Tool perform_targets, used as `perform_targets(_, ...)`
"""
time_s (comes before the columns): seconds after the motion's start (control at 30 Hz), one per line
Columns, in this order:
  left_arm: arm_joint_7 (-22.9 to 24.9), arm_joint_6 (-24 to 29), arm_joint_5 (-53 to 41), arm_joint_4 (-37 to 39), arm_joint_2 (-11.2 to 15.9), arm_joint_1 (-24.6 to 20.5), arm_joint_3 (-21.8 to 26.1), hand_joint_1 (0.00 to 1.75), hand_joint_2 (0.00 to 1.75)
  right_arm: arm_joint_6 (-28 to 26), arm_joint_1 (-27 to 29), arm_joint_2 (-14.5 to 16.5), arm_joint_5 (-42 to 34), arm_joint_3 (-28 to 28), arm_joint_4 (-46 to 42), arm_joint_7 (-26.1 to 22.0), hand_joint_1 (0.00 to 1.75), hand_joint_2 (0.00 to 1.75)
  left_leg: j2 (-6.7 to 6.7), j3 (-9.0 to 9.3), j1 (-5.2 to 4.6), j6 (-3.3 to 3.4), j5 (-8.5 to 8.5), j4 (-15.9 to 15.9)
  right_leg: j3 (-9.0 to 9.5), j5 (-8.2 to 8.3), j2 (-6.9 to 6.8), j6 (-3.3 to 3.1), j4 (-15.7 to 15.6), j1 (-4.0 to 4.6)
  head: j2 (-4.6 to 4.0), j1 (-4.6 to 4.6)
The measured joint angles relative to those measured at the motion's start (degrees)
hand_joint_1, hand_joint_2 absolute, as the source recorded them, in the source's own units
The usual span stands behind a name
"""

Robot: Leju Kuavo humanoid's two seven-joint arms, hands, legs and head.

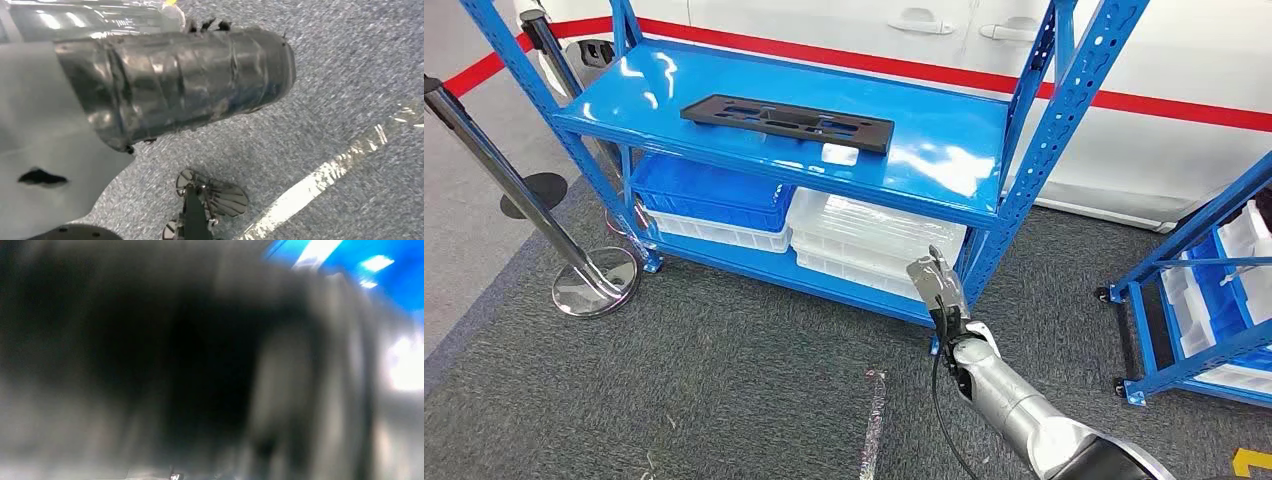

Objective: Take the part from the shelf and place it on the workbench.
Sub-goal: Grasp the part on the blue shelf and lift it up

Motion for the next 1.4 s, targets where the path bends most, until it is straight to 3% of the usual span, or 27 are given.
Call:
perform_targets(0.03,-0.1,0.1,0.1,0.0,0.0,0.0,0.0,0.00,0.00,0.2,-0.1,0.1,0.3,0.0,-1.3,0.3,0.00,1.16,0.04,-0.66,0.04,-0.18,-0.87,1.5,0.02,0.02,0.00,-0.13,0.0,0.01,0.00,-0.08)
perform_targets(0.07,-0.1,0.2,0.2,0.0,0.0,-0.1,0.0,0.00,0.00,0.4,-0.2,0.2,0.5,0.0,-2.5,0.6,0.00,0.87,0.07,-1.56,0.08,-0.34,-1.80,3.5,0.03,0.02,-0.02,-0.23,0.0,0.04,0.00,-0.13)
perform_targets(0.13,-0.4,0.7,0.6,0.0,-0.1,-0.2,0.0,0.00,0.00,1.5,-0.6,0.7,1.2,0.4,-7.6,1.5,0.00,0.00,0.15,-5.05,0.18,-0.90,-4.86,10.8,0.04,-0.02,-0.13,-0.55,0.0,0.15,0.00,-0.26)
perform_targets(0.17,-0.7,0.9,0.8,0.0,-0.1,-0.2,0.0,0.00,0.00,2.3,-0.7,1.0,1.4,0.7,-10.2,1.8,0.00,0.00,0.16,-6.46,0.22,-1.07,-5.49,13.5,0.04,-0.09,-0.19,-0.64,0.1,0.21,0.00,-0.26)
perform_targets(0.2,-0.9,1.0,1.0,0.0,-0.1,-0.1,0.0,0.00,0.00,3.0,-0.9,1.3,1.5,1.3,-12.7,2.1,0.00,0.00,0.18,-7.02,0.23,-1.14,-5.08,14.3,0.05,-0.16,-0.20,-0.70,0.2,0.24,0.00,-0.26)
perform_targets(0.27,-1.4,1.2,1.3,0.0,-0.1,0.0,0.0,0.00,0.00,4.4,-1.6,2.0,1.1,2.6,-17.5,2.8,0.00,0.00,0.20,-5.14,0.25,-0.98,-1.59,9.8,0.16,-0.37,-0.17,-0.69,0.4,0.27,0.00,-0.26)
perform_targets(0.33,-2.0,1.4,1.4,0.0,-0.1,-0.1,0.0,0.00,0.00,5.8,-2.7,2.6,0.0,4.2,-22.1,2.9,0.00,0.87,0.24,-1.82,0.11,-0.48,1.41,2.5,0.16,-0.59,-0.15,-0.46,0.6,0.40,0.00,-0.25)
perform_targets(0.4,-2.5,1.6,1.4,0.0,0.0,-0.2,0.0,0.00,0.00,6.7,-3.9,3.2,-0.6,5.9,-26.9,2.9,0.00,1.75,0.25,-0.39,-0.16,0.04,1.86,-0.8,-0.10,-0.62,-0.17,-0.01,0.7,0.57,0.00,-0.22)
perform_targets(0.53,-3.6,2.4,0.7,0.2,0.1,-0.1,0.0,0.00,0.00,5.3,-6.5,3.9,2.6,8.3,-34.9,4.8,0.00,1.75,0.26,-0.02,0.13,1.08,2.26,-1.9,-0.76,-1.58,-0.21,1.01,1.7,0.61,0.00,-0.14)
perform_targets(0.57,-3.9,2.5,0.4,0.2,0.1,-0.1,-0.1,0.00,0.00,4.7,-7.2,4.0,3.7,8.6,-36.3,5.2,0.00,1.31,0.27,0.09,0.29,1.46,2.39,-2.2,-1.63,-2.79,-0.20,1.21,3.6,0.59,0.00,-0.08)
perform_targets(0.67,-4.4,2.7,-0.2,0.2,0.1,-0.2,-0.6,0.00,0.00,2.8,-8.5,4.0,6.8,9.2,-39.4,5.6,0.00,0.00,0.23,0.11,0.28,2.08,2.37,-2.2,-6.59,-7.12,-0.16,1.59,13.9,0.45,0.00,0.09)
perform_targets(0.7,-4.4,2.8,-0.4,0.2,0.1,-0.3,-0.8,0.00,0.00,2.3,-8.5,4.0,8.0,9.5,-40.2,5.6,0.00,0.00,0.21,0.12,0.28,2.05,2.30,-2.1,-7.70,-7.22,-0.17,1.66,15.7,0.41,0.00,0.10)
perform_targets(0.73,-4.4,2.8,-0.5,0.2,0.1,-0.3,-0.9,0.00,0.00,1.8,-8.5,4.0,9.2,9.8,-40.7,5.8,0.00,0.00,0.19,0.12,0.28,2.00,2.22,-2.0,-7.76,-6.17,-0.19,1.69,15.3,0.37,0.00,0.10)
perform_targets(0.8,-4.4,2.8,-0.8,0.2,0.0,-0.4,-1.0,0.00,0.00,1.1,-8.7,4.0,11.3,10.1,-41.7,6.3,0.00,0.00,0.17,0.15,0.32,1.70,1.89,-1.6,-5.24,-2.13,-0.21,1.56,8.9,0.32,0.00,0.10)
perform_targets(0.87,-4.4,2.7,-1.0,0.2,0.0,-0.7,-1.1,0.00,0.00,0.7,-8.9,4.0,12.1,10.3,-42.2,6.6,0.00,0.00,0.18,-0.03,0.35,1.24,1.62,-1.3,-2.54,0.09,-0.16,1.14,2.8,0.53,0.00,0.11)
perform_targets(0.97,-4.4,2.7,-1.1,0.2,0.0,-1.0,-1.2,0.00,0.00,0.7,-9.0,3.9,12.2,10.4,-42.6,6.9,0.00,0.00,0.20,-0.48,0.22,0.42,1.77,-1.1,-2.00,0.20,-0.02,0.53,1.3,0.95,0.00,0.12)
perform_targets(1.07,-4.5,2.7,-1.1,0.2,-0.1,-1.1,-1.4,0.00,0.00,0.6,-9.1,3.9,12.1,10.7,-43.1,6.9,0.00,0.00,0.23,-0.58,0.31,-0.35,1.22,-0.7,-1.75,0.56,0.03,-0.38,0.8,0.77,0.00,0.07)
perform_targets(1.1,-4.5,2.7,-1.1,0.2,-0.1,-1.1,-1.5,0.00,0.00,0.5,-9.1,3.9,12.0,10.8,-43.3,6.9,0.00,0.00,0.26,-1.18,0.33,-0.57,0.16,0.8,-1.59,0.65,-0.02,-0.67,0.6,0.63,0.00,-0.01)
perform_targets(1.2,-4.5,2.7,-1.3,0.2,0.0,-1.3,-2.0,0.00,0.00,0.6,-9.1,3.9,10.7,11.2,-43.4,6.9,0.00,0.00,0.31,-6.19,0.38,-1.03,-4.52,11.7,-1.44,0.59,-0.14,-1.18,0.5,0.72,0.00,-0.20)
perform_targets(1.23,-4.5,2.7,-1.3,0.2,0.0,-1.2,-2.0,0.00,0.00,0.7,-9.0,3.9,10.2,11.3,-43.4,6.9,0.00,0.00,0.31,-7.46,0.38,-1.03,-4.93,14.2,-1.41,0.54,-0.13,-1.26,0.5,0.83,0.00,-0.20)
perform_targets(1.27,-4.5,2.7,-1.4,0.2,0.0,-1.2,-2.0,0.00,0.00,0.8,-8.9,3.9,9.9,11.3,-43.4,6.9,0.00,0.00,0.31,-7.67,0.37,-0.93,-4.30,14.4,-1.37,0.51,-0.09,-1.31,0.5,0.93,0.00,-0.20)
perform_targets(1.33,-4.5,2.7,-1.5,0.2,0.0,-1.2,-2.0,0.00,0.00,0.8,-8.9,3.9,9.6,11.3,-43.4,6.8,0.00,0.00,0.31,-4.80,0.24,-0.25,-0.50,8.1,-1.14,0.42,0.01,-1.30,0.5,1.12,0.00,-0.20)
perform_targets(1.4,-4.5,2.7,-1.5,0.2,0.0,-1.4,-2.1,0.00,0.00,0.8,-8.9,3.9,9.5,11.3,-43.4,6.8,0.00,0.00,0.30,-1.26,-0.17,0.65,1.93,0.8,-1.06,0.26,0.08,-1.07,0.5,1.25,0.00,-0.19)
